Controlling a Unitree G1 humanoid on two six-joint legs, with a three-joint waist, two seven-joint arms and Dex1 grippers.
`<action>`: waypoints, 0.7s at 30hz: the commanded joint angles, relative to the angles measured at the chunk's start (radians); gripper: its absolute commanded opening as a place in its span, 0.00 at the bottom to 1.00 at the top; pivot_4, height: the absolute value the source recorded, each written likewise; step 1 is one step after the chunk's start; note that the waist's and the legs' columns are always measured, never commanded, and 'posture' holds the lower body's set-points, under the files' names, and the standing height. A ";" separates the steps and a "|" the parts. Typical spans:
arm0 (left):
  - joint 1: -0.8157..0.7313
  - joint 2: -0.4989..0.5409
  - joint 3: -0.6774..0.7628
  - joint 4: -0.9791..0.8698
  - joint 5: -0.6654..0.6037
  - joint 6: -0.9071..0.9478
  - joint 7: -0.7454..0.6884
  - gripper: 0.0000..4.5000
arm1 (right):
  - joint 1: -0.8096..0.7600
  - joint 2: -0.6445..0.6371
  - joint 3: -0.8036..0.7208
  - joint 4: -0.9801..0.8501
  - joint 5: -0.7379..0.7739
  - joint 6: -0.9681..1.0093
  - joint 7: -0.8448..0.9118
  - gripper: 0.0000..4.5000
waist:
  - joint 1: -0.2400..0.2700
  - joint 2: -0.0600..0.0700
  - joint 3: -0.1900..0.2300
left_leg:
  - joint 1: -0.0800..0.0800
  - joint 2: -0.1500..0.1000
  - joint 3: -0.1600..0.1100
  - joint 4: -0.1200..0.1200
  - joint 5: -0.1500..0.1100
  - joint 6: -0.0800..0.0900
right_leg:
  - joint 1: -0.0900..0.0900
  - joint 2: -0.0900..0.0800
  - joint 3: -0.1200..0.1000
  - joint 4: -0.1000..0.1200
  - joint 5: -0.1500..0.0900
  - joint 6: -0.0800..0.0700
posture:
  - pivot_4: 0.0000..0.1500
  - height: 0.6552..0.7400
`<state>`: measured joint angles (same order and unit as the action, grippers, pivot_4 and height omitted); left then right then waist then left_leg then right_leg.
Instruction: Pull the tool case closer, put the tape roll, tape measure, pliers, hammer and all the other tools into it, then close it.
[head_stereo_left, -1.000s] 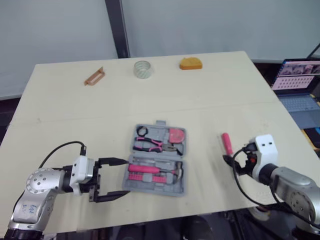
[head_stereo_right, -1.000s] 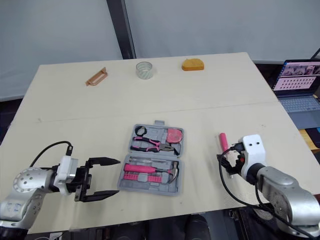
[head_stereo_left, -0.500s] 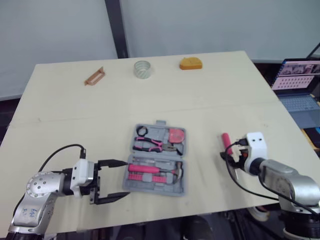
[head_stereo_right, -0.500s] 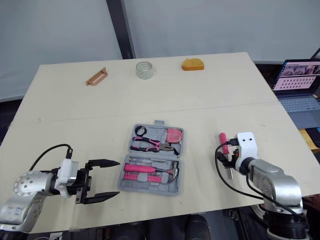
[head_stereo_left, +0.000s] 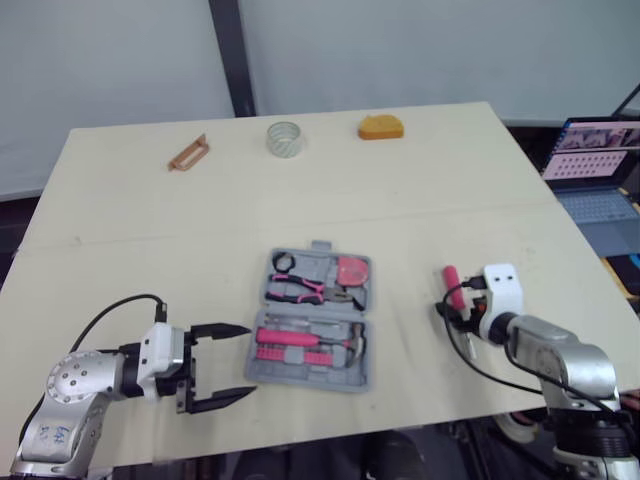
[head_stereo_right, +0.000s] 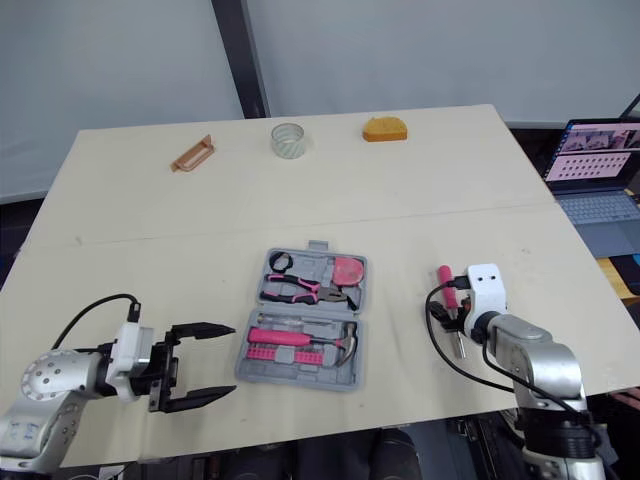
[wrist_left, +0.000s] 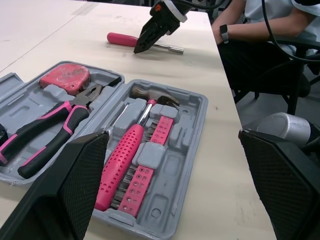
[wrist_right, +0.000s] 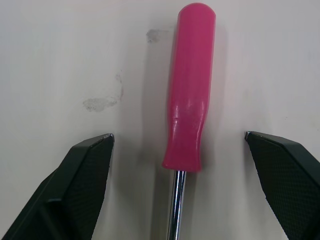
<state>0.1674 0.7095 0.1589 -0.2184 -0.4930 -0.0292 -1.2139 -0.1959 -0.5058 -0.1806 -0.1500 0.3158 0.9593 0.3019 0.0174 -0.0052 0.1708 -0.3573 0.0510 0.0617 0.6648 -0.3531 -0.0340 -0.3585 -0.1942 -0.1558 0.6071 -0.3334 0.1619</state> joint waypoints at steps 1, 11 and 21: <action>0.006 0.010 0.021 -0.024 -0.002 -0.011 0.006 1.00 | 0.002 0.000 -0.006 0.010 -0.006 -0.002 0.003 0.99 | 0.000 0.000 0.000 | 0.000 0.000 0.000 0.000 0.000 0.000 | 0.000 0.000 0.000 0.000 0.000 0.000 | 1.00 1.00; 0.007 0.010 0.016 -0.033 -0.004 -0.001 0.018 1.00 | 0.022 0.008 -0.005 -0.004 -0.005 0.005 0.006 0.08 | -0.005 0.000 0.000 | 0.000 0.000 0.000 0.000 0.000 0.000 | 0.000 0.000 0.000 0.000 0.000 0.000 | 1.00 1.00; -0.006 0.003 0.007 -0.012 -0.003 0.000 0.022 1.00 | -0.020 -0.048 0.012 -0.112 0.010 0.064 0.030 0.08 | -0.016 0.001 0.001 | 0.000 0.000 0.000 -0.001 0.000 0.000 | 0.000 0.000 0.000 0.000 0.000 0.000 | 1.00 1.00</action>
<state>0.1624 0.7096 0.1565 -0.2215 -0.4893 -0.0243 -1.1925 -0.2024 -0.5319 -0.1597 -0.1888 0.3152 1.0038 0.3131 0.0009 -0.0038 0.1716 -0.3578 0.0511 0.0617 0.6641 -0.3531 -0.0339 -0.3592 -0.1942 -0.1559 0.6068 -0.3334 0.1620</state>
